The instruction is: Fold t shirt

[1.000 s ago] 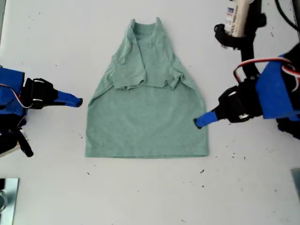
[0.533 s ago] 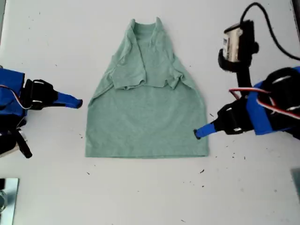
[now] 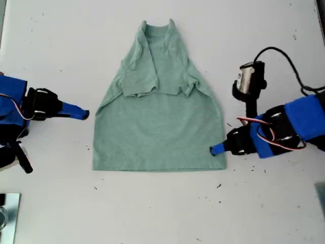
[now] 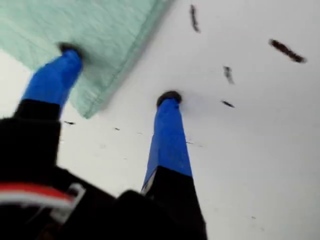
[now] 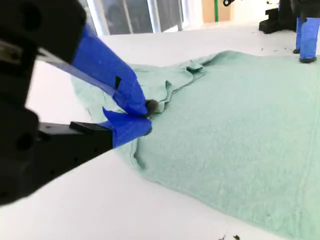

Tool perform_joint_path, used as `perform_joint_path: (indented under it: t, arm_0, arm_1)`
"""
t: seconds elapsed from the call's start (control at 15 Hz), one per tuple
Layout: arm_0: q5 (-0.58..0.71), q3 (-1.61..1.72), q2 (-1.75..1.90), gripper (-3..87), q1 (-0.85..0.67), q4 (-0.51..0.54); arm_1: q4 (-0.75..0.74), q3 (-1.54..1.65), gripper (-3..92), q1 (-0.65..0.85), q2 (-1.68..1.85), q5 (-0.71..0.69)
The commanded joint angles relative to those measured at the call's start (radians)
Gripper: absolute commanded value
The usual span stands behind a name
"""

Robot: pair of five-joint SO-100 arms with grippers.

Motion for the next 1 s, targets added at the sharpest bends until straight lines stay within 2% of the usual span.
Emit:
perform_joint_path:
  t: [0.0,0.13,0.33,0.4,0.47,0.67,0.8,0.93]
  arm_0:
    - [0.012,0.008,0.002,-0.1,-0.003,-0.011]
    - [0.014,0.008,0.000,-0.1,0.002,-0.012]
    - [0.018,0.009,-0.002,-0.1,0.000,-0.012]
    - [0.018,0.009,-0.002,-0.1,0.000,-0.012]
    - [0.018,0.009,-0.002,-0.1,0.005,-0.012]
    - [0.018,0.009,-0.002,-0.1,-0.002,-0.014]
    - [0.018,0.009,-0.002,-0.1,-0.002,-0.014]
    - [0.018,0.009,-0.002,-0.1,0.008,-0.014]
  arm_1:
    - [-0.118,0.018,3.5,-0.020,-0.115,0.017]
    - [-0.060,0.014,2.2,-0.035,-0.044,0.017]
    - [0.107,0.003,2.2,-0.041,0.133,0.000]
    - [0.213,-0.055,2.2,-0.038,0.184,-0.015]
    - [0.350,-0.187,2.2,-0.034,0.193,-0.032]
    - [0.611,-0.736,2.2,-0.040,-0.015,-0.087]
    - [0.641,-0.982,2.2,-0.044,-0.193,-0.127]
    - [0.568,-1.071,2.2,-0.044,-0.339,-0.150]
